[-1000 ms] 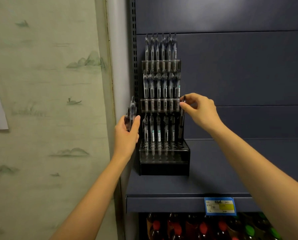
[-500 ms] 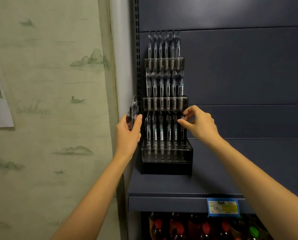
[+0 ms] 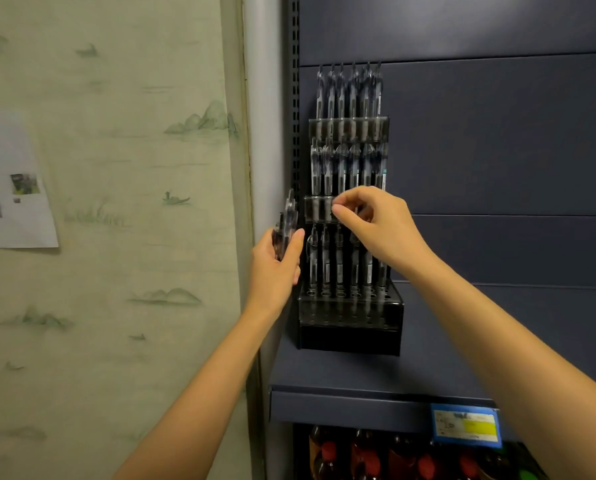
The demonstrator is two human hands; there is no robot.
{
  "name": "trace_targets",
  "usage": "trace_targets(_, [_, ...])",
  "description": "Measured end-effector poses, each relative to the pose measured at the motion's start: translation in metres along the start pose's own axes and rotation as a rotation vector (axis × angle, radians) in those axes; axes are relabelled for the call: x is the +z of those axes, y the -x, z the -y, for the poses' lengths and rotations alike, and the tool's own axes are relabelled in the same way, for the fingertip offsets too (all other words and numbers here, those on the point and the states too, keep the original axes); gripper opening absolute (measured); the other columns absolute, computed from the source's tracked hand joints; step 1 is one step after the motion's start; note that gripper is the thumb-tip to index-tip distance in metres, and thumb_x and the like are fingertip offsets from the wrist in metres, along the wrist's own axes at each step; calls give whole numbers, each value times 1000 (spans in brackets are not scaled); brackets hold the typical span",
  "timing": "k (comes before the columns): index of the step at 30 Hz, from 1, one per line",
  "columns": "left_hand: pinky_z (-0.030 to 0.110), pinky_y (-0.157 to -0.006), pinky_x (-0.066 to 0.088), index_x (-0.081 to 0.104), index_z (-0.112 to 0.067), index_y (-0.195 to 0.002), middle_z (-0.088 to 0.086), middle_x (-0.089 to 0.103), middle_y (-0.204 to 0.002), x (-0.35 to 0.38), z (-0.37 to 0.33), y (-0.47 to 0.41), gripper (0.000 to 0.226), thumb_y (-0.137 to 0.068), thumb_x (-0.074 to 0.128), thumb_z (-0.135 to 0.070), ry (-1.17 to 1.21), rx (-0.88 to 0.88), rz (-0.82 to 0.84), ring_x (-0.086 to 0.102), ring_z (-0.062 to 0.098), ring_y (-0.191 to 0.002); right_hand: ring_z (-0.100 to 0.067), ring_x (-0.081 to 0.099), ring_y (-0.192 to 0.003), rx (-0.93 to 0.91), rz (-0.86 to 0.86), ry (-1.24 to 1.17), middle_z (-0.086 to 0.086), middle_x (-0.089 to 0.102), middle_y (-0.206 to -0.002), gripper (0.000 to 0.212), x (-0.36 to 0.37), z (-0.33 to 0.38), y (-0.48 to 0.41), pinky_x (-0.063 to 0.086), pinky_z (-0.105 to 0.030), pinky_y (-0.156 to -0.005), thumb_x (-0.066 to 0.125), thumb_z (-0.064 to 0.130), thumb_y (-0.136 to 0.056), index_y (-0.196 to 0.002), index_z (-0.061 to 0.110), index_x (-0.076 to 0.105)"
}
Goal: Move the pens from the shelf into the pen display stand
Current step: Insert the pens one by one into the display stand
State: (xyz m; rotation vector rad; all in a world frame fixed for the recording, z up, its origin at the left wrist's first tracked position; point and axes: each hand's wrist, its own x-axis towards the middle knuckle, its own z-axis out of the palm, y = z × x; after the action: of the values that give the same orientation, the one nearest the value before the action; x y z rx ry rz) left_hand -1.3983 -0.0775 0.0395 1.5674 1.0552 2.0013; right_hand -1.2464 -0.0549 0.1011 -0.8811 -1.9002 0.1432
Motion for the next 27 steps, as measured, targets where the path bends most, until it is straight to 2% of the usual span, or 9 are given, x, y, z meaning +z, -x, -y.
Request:
trace_targets(3, [19, -38, 31, 50, -16, -81, 0, 39, -54, -1, 1, 0, 15, -96, 52, -20, -6, 5, 12, 35, 6, -37, -2, 53, -68, -22, 13, -54, 13, 64, -82, 26, 12, 22, -3, 49, -25, -69, 60, 46, -87, -96, 23, 68])
trace_targets(6, [21, -43, 34, 52, -22, -82, -9, 46, -54, -2, 4, -1, 14, -96, 53, -25, -37, -1, 6, 40, 7, -43, 0, 56, -69, -9, 16, -26, 13, 64, -76, 34, 27, 36, -5, 52, -28, -70, 65, 54, -80, -96, 24, 65])
trace_targets(11, [29, -46, 31, 53, -21, -82, -3, 47, -58, -8, 12, -5, 13, -95, 53, -21, -50, 6, 5, 39, 14, -48, 0, 55, -66, 23, -18, 47, 14, 62, -70, 20, 43, 44, -7, 48, -28, -64, 67, 39, -83, -96, 26, 58])
trace_targets(14, [30, -46, 31, 55, -20, -86, -1, 48, -59, -12, 15, -6, 9, -94, 55, -20, -41, 14, 15, 38, 14, -47, -2, 59, -64, 29, -24, 35, 13, 62, -69, 12, 48, 50, -7, 53, -32, -67, 65, 29, -86, -93, 26, 56])
trace_targets(17, [26, -47, 33, 56, -22, -87, -2, 52, -62, -15, 16, -6, 6, -92, 57, -23, -18, 15, 33, 42, 11, -48, -12, 66, -71, 25, -46, 20, 10, 64, -74, 10, 50, 53, -9, 57, -40, -72, 61, 24, -87, -96, 22, 56])
trace_targets(21, [20, -49, 34, 56, -23, -86, -8, 53, -61, -17, 17, -5, 8, -89, 61, -28, 20, 10, 47, 44, 6, -48, -19, 67, -77, 29, -97, -15, 10, 59, -82, 12, 50, 56, -15, 56, -45, -75, 57, 23, -90, -101, 18, 54])
trace_targets(24, [17, -49, 35, 54, -24, -81, -11, 51, -59, -18, 18, -4, 14, -86, 67, -25, 5, 14, 52, 46, 5, -50, -20, 67, -79, 13, -149, -43, 8, 59, -85, 11, 40, 61, -21, 56, -41, -76, 55, 21, -92, -101, 18, 51])
trace_targets(27, [17, -50, 38, 56, -23, -86, -12, 53, -63, -20, 21, -5, 11, -87, 67, -23, -34, 25, 64, 48, 4, -52, -19, 67, -83, 2, -215, -53, 5, 61, -89, 11, 22, 69, -31, 54, -35, -79, 55, 22, -92, -103, 18, 51])
